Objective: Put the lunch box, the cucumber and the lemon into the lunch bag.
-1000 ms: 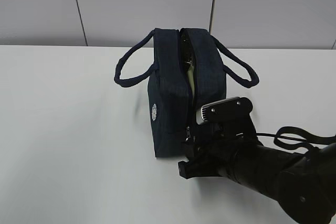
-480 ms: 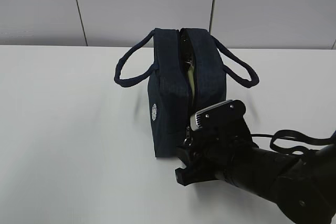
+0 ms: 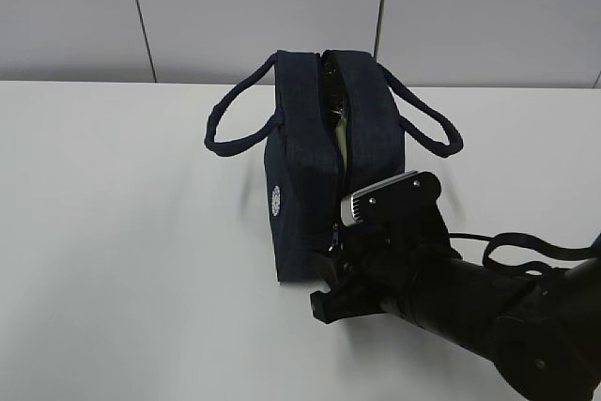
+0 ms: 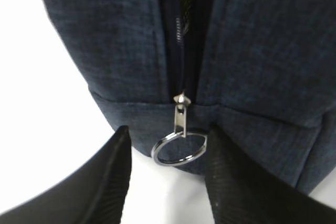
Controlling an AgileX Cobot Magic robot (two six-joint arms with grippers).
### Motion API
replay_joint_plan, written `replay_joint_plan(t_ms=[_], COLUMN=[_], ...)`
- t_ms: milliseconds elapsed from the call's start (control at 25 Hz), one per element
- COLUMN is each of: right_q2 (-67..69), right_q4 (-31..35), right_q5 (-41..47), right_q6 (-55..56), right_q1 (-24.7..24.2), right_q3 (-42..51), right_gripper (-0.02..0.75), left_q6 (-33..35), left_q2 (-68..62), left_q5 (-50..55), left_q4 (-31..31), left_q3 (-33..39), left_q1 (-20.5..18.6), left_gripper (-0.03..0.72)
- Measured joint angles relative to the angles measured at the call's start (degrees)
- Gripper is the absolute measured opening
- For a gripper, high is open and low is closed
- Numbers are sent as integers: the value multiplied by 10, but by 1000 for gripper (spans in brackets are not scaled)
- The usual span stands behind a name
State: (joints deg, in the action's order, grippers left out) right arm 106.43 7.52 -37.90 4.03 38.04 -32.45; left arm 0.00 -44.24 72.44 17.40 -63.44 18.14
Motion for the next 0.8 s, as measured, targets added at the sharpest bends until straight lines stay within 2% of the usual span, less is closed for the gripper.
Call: replay_joint_plan(t_ms=[800], right_q2=[23], right_q4=[-10], right_q5=[-31], right_q6=[0], right_q1=[0], right_q3=[0], right_gripper=[346], left_q6=[0], left_q2=[0], left_q5=[0], left_q4=[0], left_q3=[0], left_q1=[0], left_gripper=[237])
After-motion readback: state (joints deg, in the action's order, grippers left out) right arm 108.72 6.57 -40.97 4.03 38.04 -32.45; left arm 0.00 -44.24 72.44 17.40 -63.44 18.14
